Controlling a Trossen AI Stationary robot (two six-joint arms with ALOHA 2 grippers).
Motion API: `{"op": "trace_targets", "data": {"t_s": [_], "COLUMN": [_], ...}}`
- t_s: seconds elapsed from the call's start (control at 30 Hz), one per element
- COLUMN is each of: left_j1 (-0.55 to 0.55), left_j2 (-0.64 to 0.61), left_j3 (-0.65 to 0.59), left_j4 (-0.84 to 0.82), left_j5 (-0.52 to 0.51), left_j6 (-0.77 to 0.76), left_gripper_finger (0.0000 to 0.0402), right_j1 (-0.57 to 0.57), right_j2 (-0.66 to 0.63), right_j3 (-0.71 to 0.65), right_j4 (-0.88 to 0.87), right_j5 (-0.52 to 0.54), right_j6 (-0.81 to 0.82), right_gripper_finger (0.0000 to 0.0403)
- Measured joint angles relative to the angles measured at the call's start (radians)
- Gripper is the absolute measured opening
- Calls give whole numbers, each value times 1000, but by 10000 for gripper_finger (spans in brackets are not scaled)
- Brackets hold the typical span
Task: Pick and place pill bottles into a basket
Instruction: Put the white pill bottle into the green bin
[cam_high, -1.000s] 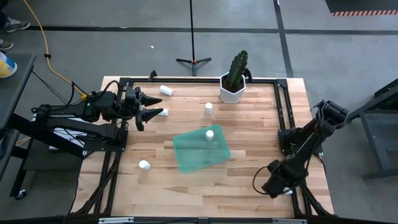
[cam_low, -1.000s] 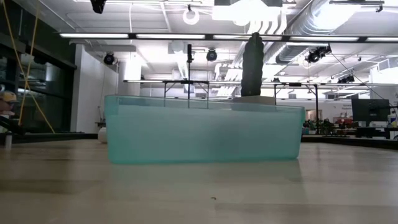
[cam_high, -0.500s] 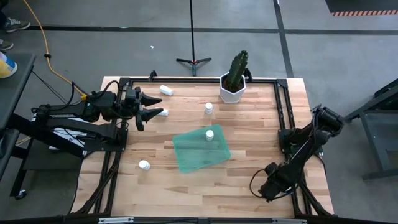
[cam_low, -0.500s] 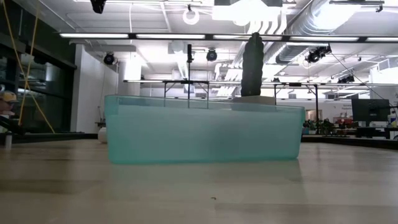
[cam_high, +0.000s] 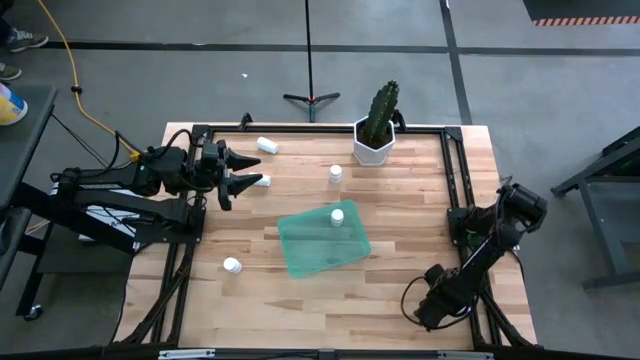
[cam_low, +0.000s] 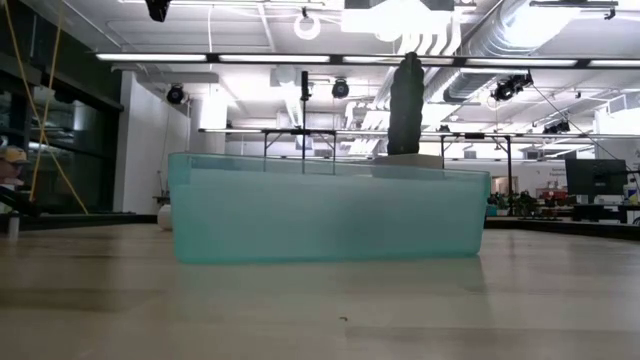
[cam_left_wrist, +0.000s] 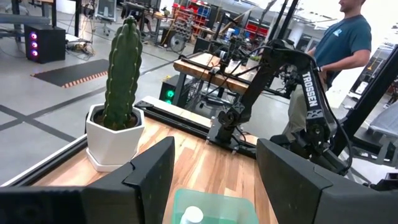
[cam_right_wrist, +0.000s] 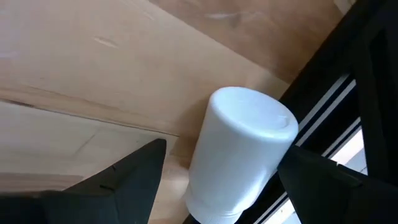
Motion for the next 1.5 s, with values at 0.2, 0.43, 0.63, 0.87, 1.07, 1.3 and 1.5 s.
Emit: {"op": "trace_targets", "data": {"t_s": [0.2,0.43,0.63,0.87,1.07,1.3,1.5], "left_j1": [0,0,0,0,0,0,0], "left_j2": [0,0,0,0,0,0,0], "left_j3": [0,0,0,0,0,0,0], "left_j4": [0,0,0,0,0,0,0], "left_j5": [0,0,0,0,0,0,0], "left_j6": [0,0,0,0,0,0,-3], "left_gripper_finger": [262,262,262,262,262,262,262], "right_j1": [-1,-1,0,-1,-40,-108,-181], "right_j2": [1,3,3,4,-13,-104,-178], "right_j3": [-1,-2,-3,-3,-7,-5,22], "right_j4": [-9,2,22,32,32,47,55], "right_j5": [6,26,45,40,27,214,415], "right_j6": [-7,-12,-23,-40,-42,-56,-143], "right_gripper_finger": [298,258,193,150,150,145,145]}}
